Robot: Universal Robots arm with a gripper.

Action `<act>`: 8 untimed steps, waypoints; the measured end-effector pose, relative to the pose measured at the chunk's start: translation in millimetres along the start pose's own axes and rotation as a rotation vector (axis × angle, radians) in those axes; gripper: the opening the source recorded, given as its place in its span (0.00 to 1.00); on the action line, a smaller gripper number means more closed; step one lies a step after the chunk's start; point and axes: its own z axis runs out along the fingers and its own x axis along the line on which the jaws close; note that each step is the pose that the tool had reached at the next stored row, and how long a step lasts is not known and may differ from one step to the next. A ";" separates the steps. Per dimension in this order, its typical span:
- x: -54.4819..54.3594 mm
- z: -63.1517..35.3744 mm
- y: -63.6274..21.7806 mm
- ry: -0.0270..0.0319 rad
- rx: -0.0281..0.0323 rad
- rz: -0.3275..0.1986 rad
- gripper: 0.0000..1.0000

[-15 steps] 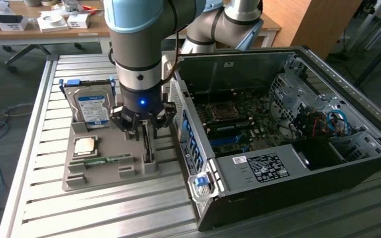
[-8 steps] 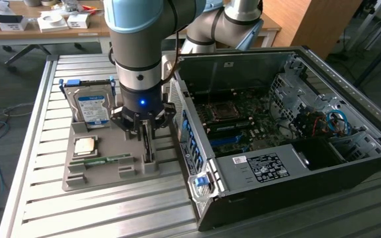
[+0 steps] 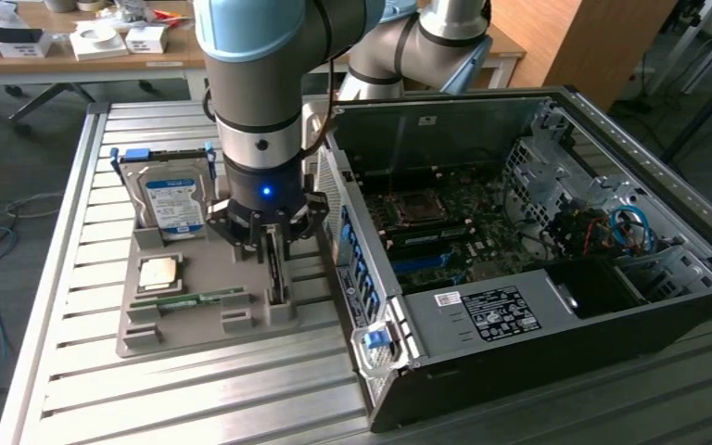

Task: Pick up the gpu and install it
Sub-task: 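Pick up the gpu and move the gpu toward the slot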

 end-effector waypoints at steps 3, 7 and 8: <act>0.0 0.0 0.0 0.0000 0.0000 0.000 0.39; 0.0 0.0 0.0 0.0002 0.0000 0.000 0.31; 0.0 0.0 0.0 0.0001 0.0001 0.000 0.26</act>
